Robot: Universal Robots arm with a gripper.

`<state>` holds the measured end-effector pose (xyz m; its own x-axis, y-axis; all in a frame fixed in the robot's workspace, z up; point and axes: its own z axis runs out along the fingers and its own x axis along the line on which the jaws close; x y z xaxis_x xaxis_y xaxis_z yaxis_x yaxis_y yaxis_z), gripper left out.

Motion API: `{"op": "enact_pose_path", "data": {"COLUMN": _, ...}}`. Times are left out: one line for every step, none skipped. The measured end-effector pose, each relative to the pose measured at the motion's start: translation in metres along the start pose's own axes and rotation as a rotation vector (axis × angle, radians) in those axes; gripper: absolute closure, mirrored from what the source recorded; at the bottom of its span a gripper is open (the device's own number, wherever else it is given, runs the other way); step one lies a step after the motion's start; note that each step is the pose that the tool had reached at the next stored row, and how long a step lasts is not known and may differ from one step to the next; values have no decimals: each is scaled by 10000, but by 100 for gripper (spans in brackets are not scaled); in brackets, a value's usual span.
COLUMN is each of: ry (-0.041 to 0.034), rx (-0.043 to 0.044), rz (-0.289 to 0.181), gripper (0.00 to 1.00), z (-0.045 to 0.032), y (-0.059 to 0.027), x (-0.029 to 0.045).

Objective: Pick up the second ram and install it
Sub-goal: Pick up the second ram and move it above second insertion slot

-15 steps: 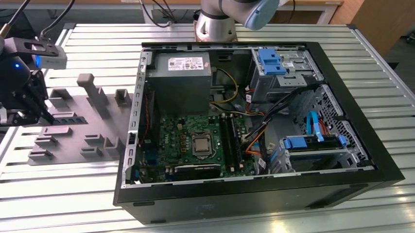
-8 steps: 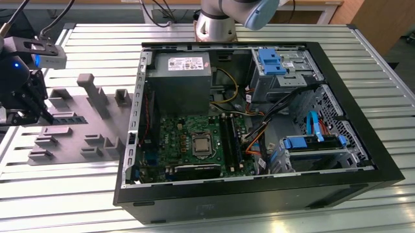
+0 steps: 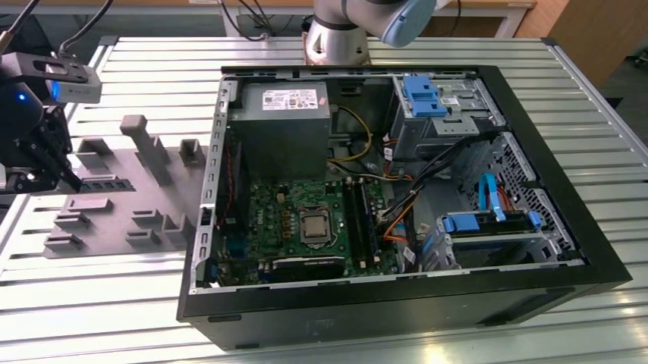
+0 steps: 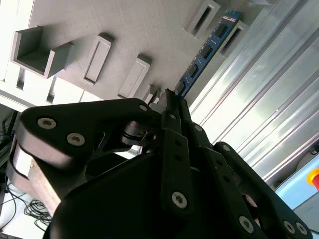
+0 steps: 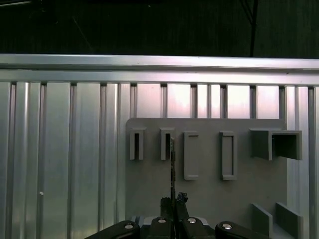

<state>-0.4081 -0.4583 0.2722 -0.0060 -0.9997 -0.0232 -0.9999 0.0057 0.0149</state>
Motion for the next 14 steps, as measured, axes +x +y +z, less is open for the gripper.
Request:
{"op": "enact_pose_path", "data": {"ry": -1, "rx": 1, "rz": 0, "gripper": 86, "z": -5, "y": 0, "x": 0}}
{"op": "enact_pose_path", "data": {"ry": -1, "rx": 1, "rz": 0, "gripper": 86, "z": -10, "y": 0, "x": 0}}
{"op": "enact_pose_path", "data": {"ry": 0, "rx": 0, "rz": 0, "gripper": 86, "z": -16, "y": 0, "x": -1}}
{"op": "enact_pose_path", "data": {"ry": -1, "rx": 0, "rz": 0, "gripper": 86, "z": -21, "y": 0, "x": -1}}
{"op": "enact_pose_path", "data": {"ry": -1, "rx": 1, "rz": 0, "gripper": 86, "z": -26, "y": 0, "x": -1}}
{"op": "enact_pose_path", "data": {"ry": -1, "rx": 1, "rz": 0, "gripper": 86, "z": -30, "y": 0, "x": -1}}
{"op": "enact_pose_path", "data": {"ry": -1, "rx": 1, "rz": 0, "gripper": 86, "z": -36, "y": 0, "x": -1}}
{"op": "enact_pose_path", "data": {"ry": -1, "rx": 0, "rz": 0, "gripper": 86, "z": -41, "y": 1, "x": -1}}
{"op": "enact_pose_path", "data": {"ry": 0, "rx": 0, "rz": 0, "gripper": 86, "z": -46, "y": 1, "x": -1}}
{"op": "enact_pose_path", "data": {"ry": 0, "rx": 0, "rz": 0, "gripper": 86, "z": -52, "y": 1, "x": -1}}
{"op": "enact_pose_path", "data": {"ry": -1, "rx": 1, "rz": 0, "gripper": 86, "z": -57, "y": 1, "x": -1}}
{"op": "enact_pose_path", "data": {"ry": -1, "rx": 0, "rz": 0, "gripper": 86, "z": -62, "y": 1, "x": -1}}
{"op": "enact_pose_path", "data": {"ry": -1, "rx": 0, "rz": 0, "gripper": 86, "z": -67, "y": 1, "x": -2}}
{"op": "enact_pose_path", "data": {"ry": 0, "rx": 0, "rz": 0, "gripper": 86, "z": -72, "y": 1, "x": -2}}
